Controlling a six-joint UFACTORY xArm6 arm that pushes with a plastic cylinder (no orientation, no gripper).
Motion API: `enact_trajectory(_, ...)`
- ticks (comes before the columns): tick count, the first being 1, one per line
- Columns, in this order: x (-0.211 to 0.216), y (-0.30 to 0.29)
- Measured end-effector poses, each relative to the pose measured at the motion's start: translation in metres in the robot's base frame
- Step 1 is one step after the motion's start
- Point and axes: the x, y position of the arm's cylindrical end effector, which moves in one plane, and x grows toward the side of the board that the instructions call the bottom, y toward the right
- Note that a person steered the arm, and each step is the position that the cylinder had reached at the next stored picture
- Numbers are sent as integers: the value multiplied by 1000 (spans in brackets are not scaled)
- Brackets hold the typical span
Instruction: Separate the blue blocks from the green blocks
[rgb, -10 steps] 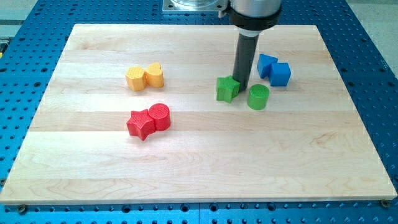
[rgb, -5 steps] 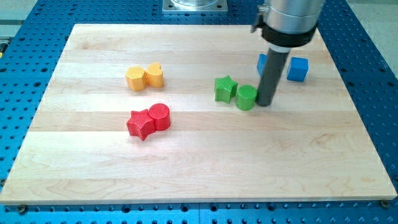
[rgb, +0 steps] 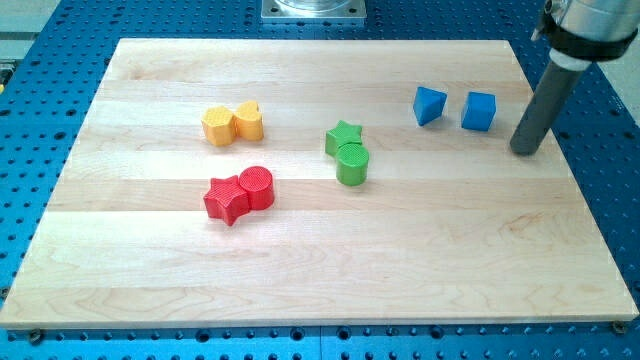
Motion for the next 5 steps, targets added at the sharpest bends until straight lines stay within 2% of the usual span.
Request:
enact_trajectory(1, -24, 0)
enact_trajectory(5, -26, -52)
